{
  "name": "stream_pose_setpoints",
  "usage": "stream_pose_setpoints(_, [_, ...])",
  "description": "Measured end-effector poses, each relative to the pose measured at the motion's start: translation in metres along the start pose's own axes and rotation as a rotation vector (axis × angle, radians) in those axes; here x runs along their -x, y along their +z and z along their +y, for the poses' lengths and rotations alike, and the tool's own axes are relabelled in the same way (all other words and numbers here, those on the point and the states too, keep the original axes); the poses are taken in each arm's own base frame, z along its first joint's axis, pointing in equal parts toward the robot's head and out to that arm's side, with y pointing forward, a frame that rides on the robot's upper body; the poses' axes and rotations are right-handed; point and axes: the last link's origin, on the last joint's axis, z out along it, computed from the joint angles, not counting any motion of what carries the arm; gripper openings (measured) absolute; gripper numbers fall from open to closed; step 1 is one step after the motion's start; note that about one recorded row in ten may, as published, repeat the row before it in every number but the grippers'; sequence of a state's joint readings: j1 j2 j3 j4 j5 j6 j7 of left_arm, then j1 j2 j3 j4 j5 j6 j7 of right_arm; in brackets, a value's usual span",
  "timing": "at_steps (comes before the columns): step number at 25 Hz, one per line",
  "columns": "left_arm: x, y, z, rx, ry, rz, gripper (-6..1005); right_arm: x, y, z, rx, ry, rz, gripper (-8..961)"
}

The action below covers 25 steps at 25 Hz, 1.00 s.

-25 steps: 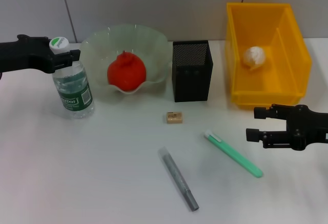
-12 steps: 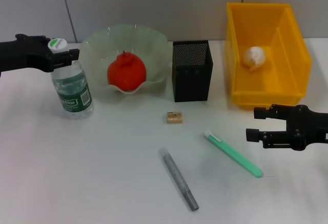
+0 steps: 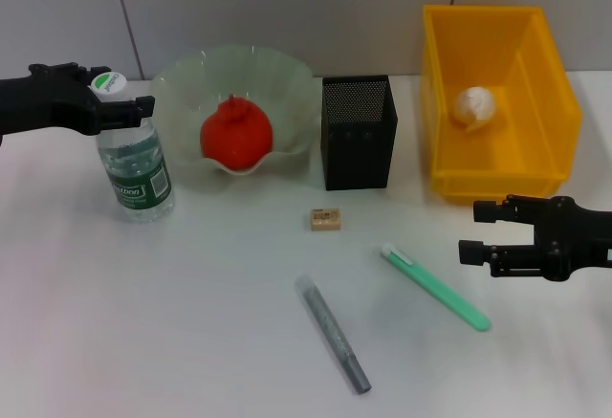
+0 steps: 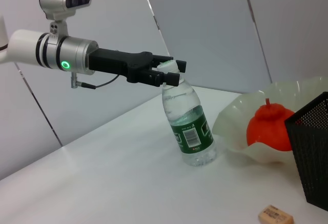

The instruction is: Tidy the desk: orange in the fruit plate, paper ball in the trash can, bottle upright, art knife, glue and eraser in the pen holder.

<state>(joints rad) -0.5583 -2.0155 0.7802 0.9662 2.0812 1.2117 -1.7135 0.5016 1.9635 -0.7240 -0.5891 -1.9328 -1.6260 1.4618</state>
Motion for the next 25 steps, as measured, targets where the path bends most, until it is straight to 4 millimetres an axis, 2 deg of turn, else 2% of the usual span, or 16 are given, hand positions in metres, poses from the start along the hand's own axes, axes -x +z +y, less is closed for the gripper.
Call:
stream_pose_setpoints(4, [-0.002,-0.002,-0.002,-0.009,-0.002,0.013,801,0.0,0.0,0.0,0.0,0.0,-0.001,838])
stream_pose_setpoints(7, [-0.009,-0.008,-0.006,-0.029,-0.013,0.048,801,0.0,0.0,0.0,-0.001,0.0,-0.001,838])
stream_pose_setpoints(9, [-0.03,-0.03,-0.013,-0.031,-0.054,0.178,801,0.001,0.0,0.0,-0.001,-0.002,-0.001,838])
stream_pose_setpoints(11, [-0.042,-0.05,-0.006,0.064,-0.078,0.282,801,0.002,0.0,-0.001,-0.006,-0.003,-0.007,839])
stream_pose_setpoints(13, [-0.043,-0.065,0.007,0.199,-0.088,0.351,801,0.003,0.0,-0.002,-0.009,-0.005,-0.011,839])
stream_pose_setpoints(14, [-0.043,-0.065,0.007,0.199,-0.088,0.351,801,0.003,0.0,-0.002,-0.009,-0.005,-0.011,839])
stream_pose_setpoints(16, [-0.04,-0.069,0.015,0.26,-0.088,0.36,801,0.005,0.001,-0.003,-0.015,-0.011,-0.012,839])
stream_pose_setpoints(18, [-0.03,-0.072,0.033,0.385,-0.098,0.362,801,0.008,0.004,-0.005,-0.016,-0.02,-0.014,839])
stream_pose_setpoints(19, [-0.03,-0.072,0.033,0.385,-0.098,0.362,802,0.01,0.006,-0.005,-0.014,-0.026,-0.014,839])
stream_pose_setpoints(20, [-0.003,-0.066,0.052,0.499,-0.144,0.361,802,0.012,0.007,-0.005,-0.012,-0.029,-0.015,839])
stream_pose_setpoints(21, [-0.003,-0.066,0.052,0.499,-0.144,0.361,802,0.012,0.007,-0.005,-0.012,-0.029,-0.015,839])
stream_pose_setpoints(22, [0.007,-0.063,0.057,0.521,-0.153,0.36,802,0.013,0.008,-0.005,-0.01,-0.033,-0.015,839])
stream_pose_setpoints(24, [0.007,-0.063,0.057,0.521,-0.153,0.36,802,0.016,0.01,-0.006,-0.006,-0.036,-0.014,839])
stream_pose_setpoints(25, [0.028,-0.055,0.068,0.554,-0.149,0.349,802,0.016,0.01,-0.006,-0.006,-0.036,-0.014,839])
